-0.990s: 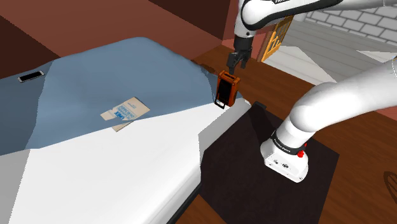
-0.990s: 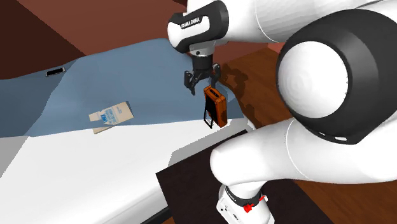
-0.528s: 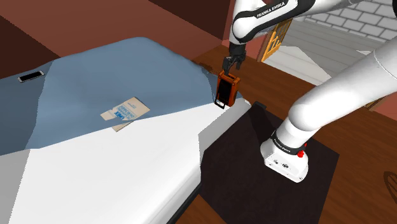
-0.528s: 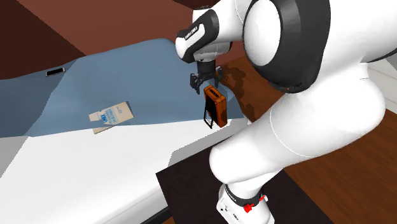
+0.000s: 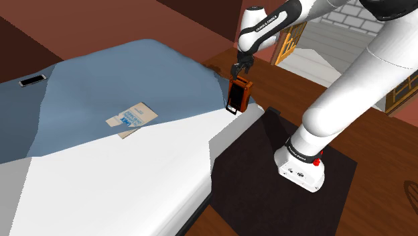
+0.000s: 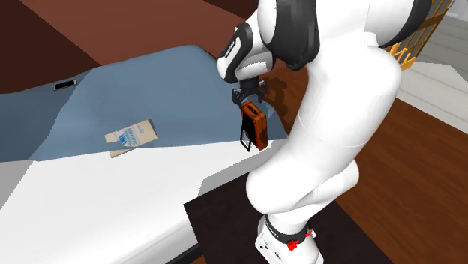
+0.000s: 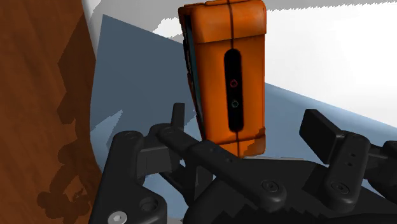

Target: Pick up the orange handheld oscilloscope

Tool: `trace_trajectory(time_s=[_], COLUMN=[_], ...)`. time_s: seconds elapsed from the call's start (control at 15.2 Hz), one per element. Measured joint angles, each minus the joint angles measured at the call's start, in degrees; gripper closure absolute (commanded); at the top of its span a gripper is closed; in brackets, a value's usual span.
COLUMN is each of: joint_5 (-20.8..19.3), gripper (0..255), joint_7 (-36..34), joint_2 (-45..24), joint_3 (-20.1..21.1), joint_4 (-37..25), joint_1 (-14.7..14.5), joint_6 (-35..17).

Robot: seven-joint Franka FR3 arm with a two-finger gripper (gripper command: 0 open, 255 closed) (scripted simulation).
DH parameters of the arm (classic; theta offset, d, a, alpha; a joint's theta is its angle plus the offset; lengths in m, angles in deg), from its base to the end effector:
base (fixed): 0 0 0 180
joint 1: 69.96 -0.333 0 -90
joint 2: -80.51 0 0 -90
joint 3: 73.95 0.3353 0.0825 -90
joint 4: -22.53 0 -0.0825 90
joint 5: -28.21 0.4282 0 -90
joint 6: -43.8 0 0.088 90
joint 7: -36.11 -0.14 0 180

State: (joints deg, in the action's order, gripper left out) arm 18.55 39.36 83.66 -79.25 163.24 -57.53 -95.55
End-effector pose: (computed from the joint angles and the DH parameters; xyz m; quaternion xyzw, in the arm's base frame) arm 0.4812 -0.1578 0.2749 0.9965 -0.0630 0.0056 0.0553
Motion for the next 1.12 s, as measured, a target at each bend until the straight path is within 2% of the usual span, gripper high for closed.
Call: trace_trajectory(time_s=[0.53,0.59,1.12], joint_5=[-1.09,-1.13,-1.16], gripper=[0,255,255], joint_7=[-0.71,-0.8,-0.95], joint_2=[-5.77,-6.01,-6.2], joint_3=[-0.54,-0.52,-0.5], joint_4=[0.78,0.82,0.74], joint_1=[0.55,0.53,0.49], joint_6=[-7.0,-7.28,-7.62])
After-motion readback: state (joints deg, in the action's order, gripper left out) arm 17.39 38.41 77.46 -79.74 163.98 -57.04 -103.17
